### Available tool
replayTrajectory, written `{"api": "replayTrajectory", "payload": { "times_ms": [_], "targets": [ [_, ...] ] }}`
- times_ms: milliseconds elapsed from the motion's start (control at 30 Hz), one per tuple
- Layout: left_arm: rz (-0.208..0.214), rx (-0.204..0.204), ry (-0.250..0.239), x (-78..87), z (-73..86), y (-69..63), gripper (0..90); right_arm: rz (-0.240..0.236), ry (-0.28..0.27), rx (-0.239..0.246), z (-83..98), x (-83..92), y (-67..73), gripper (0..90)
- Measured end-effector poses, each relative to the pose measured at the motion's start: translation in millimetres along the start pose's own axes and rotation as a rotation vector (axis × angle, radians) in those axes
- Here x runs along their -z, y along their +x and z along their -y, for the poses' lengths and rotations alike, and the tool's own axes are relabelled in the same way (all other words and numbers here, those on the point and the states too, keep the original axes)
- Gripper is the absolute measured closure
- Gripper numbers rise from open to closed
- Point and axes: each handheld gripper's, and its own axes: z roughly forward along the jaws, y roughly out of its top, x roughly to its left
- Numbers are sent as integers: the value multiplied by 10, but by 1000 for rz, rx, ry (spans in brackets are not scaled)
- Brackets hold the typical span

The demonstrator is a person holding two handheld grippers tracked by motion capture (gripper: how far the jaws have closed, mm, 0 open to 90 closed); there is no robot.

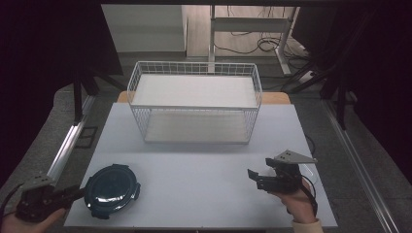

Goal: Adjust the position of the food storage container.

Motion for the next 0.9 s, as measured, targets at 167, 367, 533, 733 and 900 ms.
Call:
{"api": "replayTrajectory", "payload": {
  "times_ms": [167,367,533,733,900],
  "targets": [
    [-5,40,57,-34,161,91,862,5,-1,3,-3,4,3,207],
    [15,63,118,-262,315,70,884,9,2,5,2,-4,7,205],
    [-5,81,121,-373,309,71,892,11,6,5,13,-22,-9,204],
    [-18,84,133,-452,306,36,895,8,5,9,9,-21,4,204],
    [-12,78,140,-472,277,17,896,6,5,14,4,-34,13,203]
  ]
}}
